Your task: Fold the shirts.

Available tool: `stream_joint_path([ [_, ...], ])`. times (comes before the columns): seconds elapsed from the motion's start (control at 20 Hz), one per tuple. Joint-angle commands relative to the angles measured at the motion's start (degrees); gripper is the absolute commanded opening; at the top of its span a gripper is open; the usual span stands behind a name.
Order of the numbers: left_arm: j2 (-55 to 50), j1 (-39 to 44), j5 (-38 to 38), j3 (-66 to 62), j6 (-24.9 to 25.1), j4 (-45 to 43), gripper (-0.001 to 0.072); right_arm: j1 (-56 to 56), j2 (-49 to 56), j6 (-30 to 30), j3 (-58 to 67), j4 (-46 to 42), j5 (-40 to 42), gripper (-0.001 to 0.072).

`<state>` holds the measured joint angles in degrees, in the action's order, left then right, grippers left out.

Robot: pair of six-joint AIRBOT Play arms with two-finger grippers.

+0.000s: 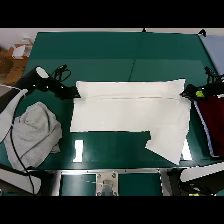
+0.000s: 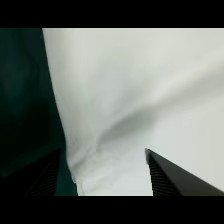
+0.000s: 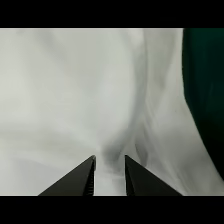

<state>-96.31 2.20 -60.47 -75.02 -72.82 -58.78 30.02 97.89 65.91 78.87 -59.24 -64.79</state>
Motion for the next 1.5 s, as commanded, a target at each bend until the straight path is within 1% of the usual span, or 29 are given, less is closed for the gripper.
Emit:
stream_joint_path([
  [0.0, 0.48, -0.92, -8.74, -1.14, -2.54, 0.37, 0.0608, 0.31, -0.17, 3.48, 3.13, -1.84, -6.97, 0.0234],
  [0.1, 0.98, -2.78, -16.63, -2.03, -5.42, 0.13, 0.0608, 1.25, -1.68, 6.19, 4.52, -3.41, -10.58, 0.0267],
  [0.15, 1.49, -3.65, -20.02, -1.64, -5.88, -0.15, 0.0608, 1.97, -3.04, 6.58, 4.17, -3.39, -11.58, 0.0263],
  [0.2, 2.60, -4.48, -22.62, -0.31, -6.21, -0.39, 0.0607, 2.91, -4.83, 6.56, 3.23, -3.43, -12.50, 0.0262],
  [0.25, 4.66, -5.33, -23.63, 2.38, -5.95, -0.68, 0.0607, 4.09, -7.06, 6.45, 1.49, -3.41, -12.83, 0.0262],
  [0.3, 7.39, -6.12, -22.73, 6.23, -4.63, -0.85, 0.0607, 5.35, -9.35, 5.90, -0.61, -3.41, -12.72, 0.0262],
  [0.45, 13.88, -6.93, -15.93, 18.84, -1.99, -0.52, 0.0607, 10.14, -16.59, 5.22, -7.80, -3.28, -11.52, 0.0261],
  [0.55, 14.69, -6.93, -13.75, 25.18, 1.33, 3.30, 0.0607, 13.86, -20.87, 5.22, -11.89, -3.19, -11.10, 0.0261],
  [0.7, 14.62, -6.93, -9.03, 30.67, 4.44, 7.41, 0.0607, 19.04, -25.83, 5.27, -17.20, -2.73, -9.94, 0.0261],
  [0.8, 14.78, -6.95, -10.60, 30.86, 4.72, 8.68, 0.0606, 21.51, -28.41, 5.27, -21.05, -1.86, -7.61, 0.0261],
  [0.85, 15.13, -6.95, -12.13, 30.86, 4.00, 8.35, 0.0548, 22.23, -28.94, 5.27, -22.51, -1.81, -6.95, 0.0261],
  [0.9, 15.91, -6.95, -13.88, 30.86, 3.67, 7.74, 0.0467, 22.40, -28.94, 5.25, -23.56, -1.62, -6.40, 0.0261],
  [1.05, 22.03, -6.95, -19.41, 30.88, -2.38, 1.14, 0.0469, 21.86, -28.92, 4.85, -26.62, 1.22, -3.06, 0.0266],
  [1.15, 29.46, -6.95, -19.76, 31.78, -7.98, -3.04, 0.0470, 21.05, -28.92, 4.35, -28.06, 2.60, -0.26, 0.0273],
  [1.2, 33.99, -6.93, -17.70, 33.77, -11.69, -2.73, 0.0470, 20.83, -28.87, 4.37, -28.55, 3.39, 0.87, 0.0273],
  [1.3, 42.47, -6.19, -9.70, 41.22, -17.07, 1.53, 0.0471, 20.39, -28.61, 4.33, -29.14, 5.09, 2.14, 0.0272],
  [1.4, 48.09, -2.29, 0.20, 50.75, -20.22, 8.28, 0.0471, 19.80, -28.39, 4.33, -29.20, 7.48, 2.34, 0.0272],
  [1.45, 49.07, 0.35, 5.86, 54.86, -20.37, 12.55, 0.0502, 19.37, -28.39, 3.76, -29.20, 9.09, 2.45, 0.0272],
])
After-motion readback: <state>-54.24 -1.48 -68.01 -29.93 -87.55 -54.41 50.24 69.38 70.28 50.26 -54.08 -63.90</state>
